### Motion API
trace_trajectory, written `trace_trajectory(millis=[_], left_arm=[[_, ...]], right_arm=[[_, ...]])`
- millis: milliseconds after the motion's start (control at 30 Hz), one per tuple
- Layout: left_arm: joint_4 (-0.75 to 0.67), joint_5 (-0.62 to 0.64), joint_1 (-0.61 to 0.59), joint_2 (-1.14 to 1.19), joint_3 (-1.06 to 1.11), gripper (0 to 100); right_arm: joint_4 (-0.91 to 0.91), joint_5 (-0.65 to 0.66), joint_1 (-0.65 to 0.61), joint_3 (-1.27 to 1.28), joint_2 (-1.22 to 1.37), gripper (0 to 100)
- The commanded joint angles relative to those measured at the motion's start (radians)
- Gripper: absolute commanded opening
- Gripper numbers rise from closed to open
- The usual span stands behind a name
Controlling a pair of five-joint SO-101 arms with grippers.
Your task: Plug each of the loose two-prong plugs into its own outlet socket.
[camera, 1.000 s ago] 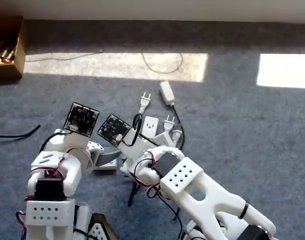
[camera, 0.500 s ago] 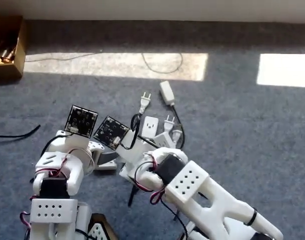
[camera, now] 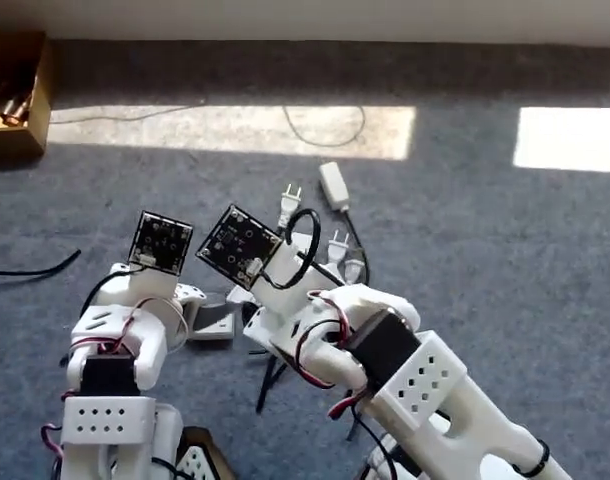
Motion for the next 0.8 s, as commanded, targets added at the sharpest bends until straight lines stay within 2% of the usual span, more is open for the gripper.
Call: trace_trajectory(millis=[0,167,333,400,500,767], left_arm=[[-0.012,0.003,0.044,-0.008,-0.001,47],[0.012,-0.012,0.056,-0.015,-0.005,47],[0.011,-0.011,-0.101,-0.016,-0.016,47],[0.012,-0.008,-0.119,-0.016,-0.033,47],[0.009,0.031,-0.093,-0.015,-0.058,47],[0.017,0.034,0.035,-0.008,-0.062,47]], right_arm=[[-0.001,0.012,0.013,-0.059,-0.031,0.6],[0.007,0.015,0.013,-0.054,-0.030,0.6],[0.007,0.068,0.099,0.036,-0.033,0.6],[0.002,0.072,0.119,0.077,-0.035,0.6],[-0.001,0.072,0.108,0.111,-0.041,0.6],[-0.051,0.020,0.033,0.111,-0.033,0.6]])
